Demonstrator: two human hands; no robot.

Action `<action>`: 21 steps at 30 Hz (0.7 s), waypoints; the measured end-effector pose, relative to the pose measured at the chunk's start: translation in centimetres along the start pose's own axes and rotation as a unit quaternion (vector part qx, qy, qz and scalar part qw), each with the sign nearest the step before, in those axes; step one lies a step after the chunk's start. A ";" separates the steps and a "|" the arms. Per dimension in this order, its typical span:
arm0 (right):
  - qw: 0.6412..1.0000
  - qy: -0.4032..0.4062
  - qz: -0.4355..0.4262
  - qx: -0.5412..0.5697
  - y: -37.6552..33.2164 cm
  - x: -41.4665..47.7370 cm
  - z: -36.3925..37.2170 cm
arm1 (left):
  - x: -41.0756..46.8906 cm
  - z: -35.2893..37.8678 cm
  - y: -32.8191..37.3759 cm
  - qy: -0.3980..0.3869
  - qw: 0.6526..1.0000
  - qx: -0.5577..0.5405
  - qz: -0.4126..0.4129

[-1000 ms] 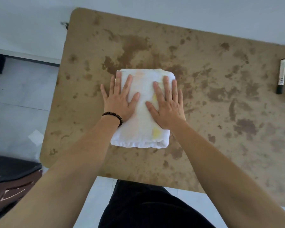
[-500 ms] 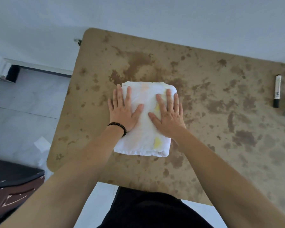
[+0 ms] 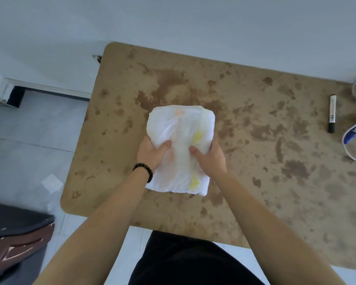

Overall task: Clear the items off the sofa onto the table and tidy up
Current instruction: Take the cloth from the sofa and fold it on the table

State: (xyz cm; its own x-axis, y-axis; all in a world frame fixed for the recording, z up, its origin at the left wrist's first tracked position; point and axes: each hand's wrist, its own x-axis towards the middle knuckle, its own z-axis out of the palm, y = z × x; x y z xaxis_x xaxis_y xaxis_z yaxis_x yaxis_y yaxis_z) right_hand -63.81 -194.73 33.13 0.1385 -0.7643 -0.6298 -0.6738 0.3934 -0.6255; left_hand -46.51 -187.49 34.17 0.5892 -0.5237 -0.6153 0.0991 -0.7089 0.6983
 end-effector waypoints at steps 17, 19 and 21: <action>0.961 -0.089 -0.230 0.125 -3.3 -17.1 -9.5 | -22.9 -5.0 1.8 0.152 0.960 -0.194 0.129; 0.949 -0.117 -0.263 0.130 -2.0 -20.1 -10.8 | -27.7 -4.8 0.1 0.197 0.949 -0.207 0.137; 0.937 -0.154 -0.287 0.128 -0.2 -22.8 -11.5 | -32.2 -4.2 -2.0 0.235 0.938 -0.211 0.145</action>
State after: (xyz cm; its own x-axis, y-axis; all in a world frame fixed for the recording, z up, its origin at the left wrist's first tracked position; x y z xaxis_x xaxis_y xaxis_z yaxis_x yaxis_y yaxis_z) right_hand -75.20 -183.21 52.89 0.6537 -0.7194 -0.2350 -0.2346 0.1026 -0.9667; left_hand -62.30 -167.17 54.11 0.9193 -0.3283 -0.2172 0.1305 -0.2664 0.9550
